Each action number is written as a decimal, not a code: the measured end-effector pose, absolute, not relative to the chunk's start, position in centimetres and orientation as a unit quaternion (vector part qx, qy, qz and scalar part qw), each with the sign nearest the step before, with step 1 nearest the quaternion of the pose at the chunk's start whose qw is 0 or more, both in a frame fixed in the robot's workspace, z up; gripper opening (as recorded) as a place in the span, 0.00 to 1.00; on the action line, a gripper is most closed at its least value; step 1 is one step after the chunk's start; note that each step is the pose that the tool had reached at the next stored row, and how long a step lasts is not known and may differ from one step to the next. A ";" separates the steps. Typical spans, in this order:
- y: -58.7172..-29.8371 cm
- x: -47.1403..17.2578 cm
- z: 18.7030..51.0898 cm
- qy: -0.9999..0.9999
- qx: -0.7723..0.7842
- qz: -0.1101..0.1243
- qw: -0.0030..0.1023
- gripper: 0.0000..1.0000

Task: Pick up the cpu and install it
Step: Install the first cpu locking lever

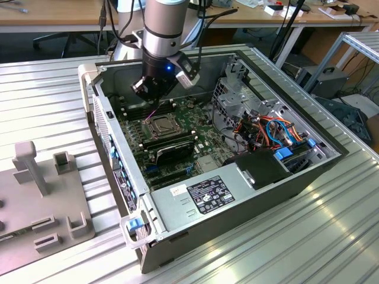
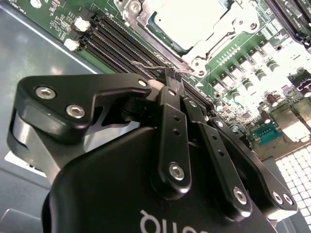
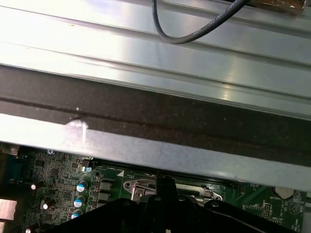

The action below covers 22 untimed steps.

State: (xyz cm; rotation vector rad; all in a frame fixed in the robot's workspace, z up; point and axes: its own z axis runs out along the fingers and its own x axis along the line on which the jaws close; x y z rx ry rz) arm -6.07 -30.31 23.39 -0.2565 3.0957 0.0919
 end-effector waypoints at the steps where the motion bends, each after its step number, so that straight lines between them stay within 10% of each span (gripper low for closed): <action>1: -30.3 -6.0 23.4 0.996 -0.083 0.030 0.017 0.11; 22: -29.9 -5.7 23.1 0.996 -0.083 0.030 0.017 0.11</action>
